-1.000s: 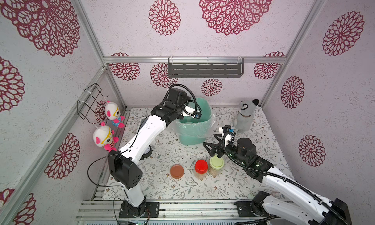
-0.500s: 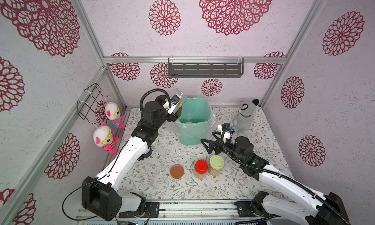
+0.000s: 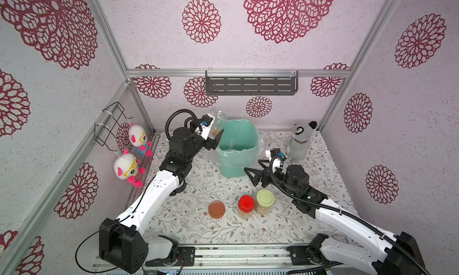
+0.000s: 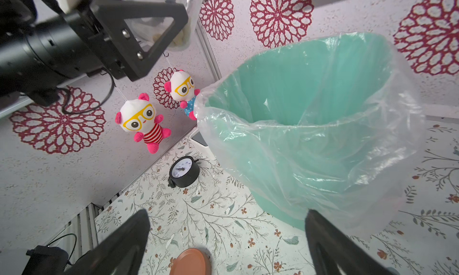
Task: Empty moldy peanuts from jars
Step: Pour the moldy peanuts from the jar into the trash bin.
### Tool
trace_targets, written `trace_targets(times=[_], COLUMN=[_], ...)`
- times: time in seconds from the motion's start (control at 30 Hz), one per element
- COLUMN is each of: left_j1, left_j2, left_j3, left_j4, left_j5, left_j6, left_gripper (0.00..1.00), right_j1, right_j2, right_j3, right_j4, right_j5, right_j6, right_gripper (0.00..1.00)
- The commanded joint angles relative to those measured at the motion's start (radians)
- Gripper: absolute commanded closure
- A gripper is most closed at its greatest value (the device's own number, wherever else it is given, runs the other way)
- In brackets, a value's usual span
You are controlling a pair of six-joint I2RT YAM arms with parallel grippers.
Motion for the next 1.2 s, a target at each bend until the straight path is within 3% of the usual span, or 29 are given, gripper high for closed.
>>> trace_targets(times=[0.0, 0.33, 0.43, 0.6, 1.03, 1.17], left_j1=[-0.003, -0.112, -0.156, -0.193, -0.214, -0.213], left_j2=[-0.002, 0.27, 0.374, 0.457, 0.456, 0.438], left_j3=[0.174, 0.709, 0.824, 0.808, 0.797, 0.767], left_j4=[-0.294, -0.9, -0.959, -0.841, -0.773, -0.713], left_j5=[0.018, -0.195, -0.298, -0.464, -0.47, -0.441], left_j6=[0.333, 1.099, 1.3, 1.576, 1.669, 1.607], left_gripper=[1.0, 1.0, 1.0, 1.0, 1.0, 1.0], right_j1=[-0.003, -0.003, -0.003, -0.003, -0.003, -0.003], right_j2=[-0.027, -0.067, -0.082, -0.1, -0.099, -0.092], right_j3=[0.013, -0.019, -0.033, -0.047, -0.064, -0.058], right_j4=[0.03, 0.018, 0.019, 0.021, 0.048, 0.051], right_j5=[0.002, 0.018, 0.025, 0.029, 0.024, 0.021], right_j6=[0.006, -0.014, -0.017, -0.018, -0.017, -0.019], right_gripper=[0.01, 0.01, 0.01, 0.01, 0.01, 0.01])
